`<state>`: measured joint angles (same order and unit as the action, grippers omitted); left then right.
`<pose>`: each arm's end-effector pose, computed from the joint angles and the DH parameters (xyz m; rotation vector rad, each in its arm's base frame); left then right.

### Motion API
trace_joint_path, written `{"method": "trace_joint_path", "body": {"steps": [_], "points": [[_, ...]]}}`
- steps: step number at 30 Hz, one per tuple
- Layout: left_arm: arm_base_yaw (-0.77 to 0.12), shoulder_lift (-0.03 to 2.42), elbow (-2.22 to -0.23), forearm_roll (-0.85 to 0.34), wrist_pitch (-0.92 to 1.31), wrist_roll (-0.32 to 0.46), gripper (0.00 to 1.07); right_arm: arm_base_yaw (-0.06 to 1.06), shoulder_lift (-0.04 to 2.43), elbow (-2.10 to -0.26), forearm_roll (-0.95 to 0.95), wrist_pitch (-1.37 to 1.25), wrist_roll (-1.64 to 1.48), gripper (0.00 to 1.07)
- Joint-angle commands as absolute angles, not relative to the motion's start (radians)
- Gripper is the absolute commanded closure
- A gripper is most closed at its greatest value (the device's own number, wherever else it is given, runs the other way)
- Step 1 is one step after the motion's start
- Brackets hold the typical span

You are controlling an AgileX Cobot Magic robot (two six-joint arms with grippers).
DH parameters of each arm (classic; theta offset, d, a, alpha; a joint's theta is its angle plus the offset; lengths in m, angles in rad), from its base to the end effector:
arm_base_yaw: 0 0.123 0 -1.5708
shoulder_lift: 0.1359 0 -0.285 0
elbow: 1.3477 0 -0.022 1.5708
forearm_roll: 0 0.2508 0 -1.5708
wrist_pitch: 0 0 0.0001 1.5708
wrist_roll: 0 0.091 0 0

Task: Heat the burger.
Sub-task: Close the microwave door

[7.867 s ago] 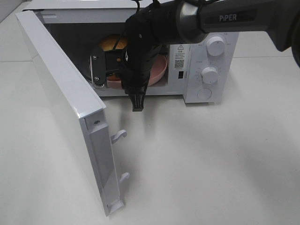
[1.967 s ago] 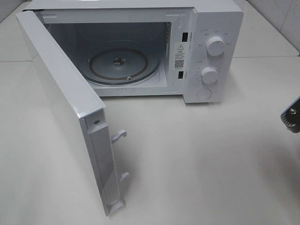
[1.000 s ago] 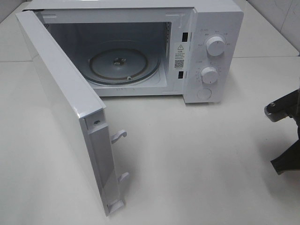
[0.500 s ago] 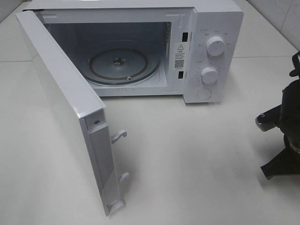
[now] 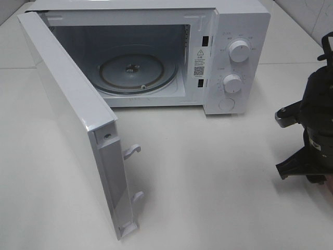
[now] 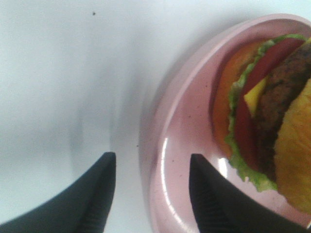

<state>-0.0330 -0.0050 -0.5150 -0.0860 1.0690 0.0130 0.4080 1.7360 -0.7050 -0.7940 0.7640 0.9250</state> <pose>-0.0081 -0.0066 0.2810 0.0521 2.0309 -0.1153 0.2494 0.0588 0.1259 -0.1528 2.8478 -0.6896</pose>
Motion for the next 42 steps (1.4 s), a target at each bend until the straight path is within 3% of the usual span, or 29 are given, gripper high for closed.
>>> {"method": "trace_joint_path", "body": {"steps": [1, 9, 11, 12, 13, 14, 15, 18, 27, 42], "points": [[-0.029, -0.018, -0.514, -0.088, 1.067, 0.008, 0.07, 0.407, 1.709, -0.720, -0.726, 0.773, 0.862, 0.57], [-0.029, -0.018, -0.514, -0.088, 1.067, 0.008, 0.07, 0.407, 1.485, -0.749, -0.539, 0.725, 0.575, 0.53], [-0.029, -0.018, -0.514, -0.088, 1.067, 0.008, 0.07, 0.407, 1.386, -0.749, -0.465, 0.711, 0.422, 0.43], [-0.029, -0.018, -0.514, -0.088, 1.067, 0.008, 0.07, 0.407, 1.386, -0.749, -0.465, 0.711, 0.422, 0.43], [-0.029, -0.018, -0.514, -0.088, 1.067, 0.008, 0.07, 0.407, 1.328, -0.749, -0.422, 0.711, 0.349, 0.34], [-0.029, -0.018, -0.514, -0.088, 1.067, 0.008, 0.07, 0.407, 1.328, -0.749, -0.422, 0.711, 0.349, 0.34], [-0.029, -0.018, -0.514, -0.088, 1.067, 0.008, 0.07, 0.407, 1.274, -0.749, -0.372, 0.718, 0.313, 0.25], [-0.029, -0.018, -0.514, -0.088, 1.067, 0.008, 0.07, 0.407, 1.216, -0.749, -0.285, 0.771, 0.285, 0.20], [-0.029, -0.018, -0.514, -0.088, 1.067, 0.008, 0.07, 0.407, 1.071, -0.749, -0.125, 0.940, 0.054, 0.31], [-0.029, -0.018, -0.514, -0.088, 1.067, 0.008, 0.07, 0.407, 0.674, -0.668, -0.062, 1.033, 0.034, 0.32]]}}
